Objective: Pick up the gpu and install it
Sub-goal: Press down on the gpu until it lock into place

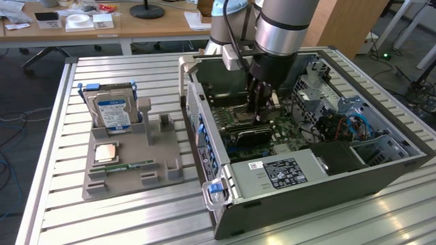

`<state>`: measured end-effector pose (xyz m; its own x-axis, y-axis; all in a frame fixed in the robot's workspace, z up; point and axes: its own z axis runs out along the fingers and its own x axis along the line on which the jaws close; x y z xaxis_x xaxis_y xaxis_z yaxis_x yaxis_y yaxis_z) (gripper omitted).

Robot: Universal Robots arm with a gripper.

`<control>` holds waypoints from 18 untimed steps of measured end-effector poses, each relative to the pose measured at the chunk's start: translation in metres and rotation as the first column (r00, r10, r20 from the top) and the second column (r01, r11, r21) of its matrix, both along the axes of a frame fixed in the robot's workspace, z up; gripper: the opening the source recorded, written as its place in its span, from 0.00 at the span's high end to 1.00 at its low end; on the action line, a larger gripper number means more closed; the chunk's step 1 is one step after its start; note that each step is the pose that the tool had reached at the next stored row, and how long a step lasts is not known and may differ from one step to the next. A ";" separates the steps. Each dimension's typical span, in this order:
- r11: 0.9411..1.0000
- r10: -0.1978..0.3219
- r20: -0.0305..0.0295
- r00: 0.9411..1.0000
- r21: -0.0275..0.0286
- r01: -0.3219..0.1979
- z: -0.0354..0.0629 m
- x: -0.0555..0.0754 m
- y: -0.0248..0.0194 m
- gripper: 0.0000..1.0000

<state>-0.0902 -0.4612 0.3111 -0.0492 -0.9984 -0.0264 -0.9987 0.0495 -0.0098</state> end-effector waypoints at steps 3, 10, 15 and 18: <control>1.000 0.000 0.000 1.000 0.000 0.000 0.0000 0.000 0.0000 0.56; 1.000 0.000 0.000 1.000 0.000 0.000 0.0000 0.000 0.0000 0.85; 1.000 0.000 0.000 1.000 0.000 0.000 0.0000 0.000 0.0000 0.89; 1.000 0.000 0.000 1.000 0.000 0.000 -0.0002 0.000 0.0029 0.89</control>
<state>-0.0903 -0.4583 0.3109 -0.0493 -0.9984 -0.0264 -0.9987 0.0496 -0.0099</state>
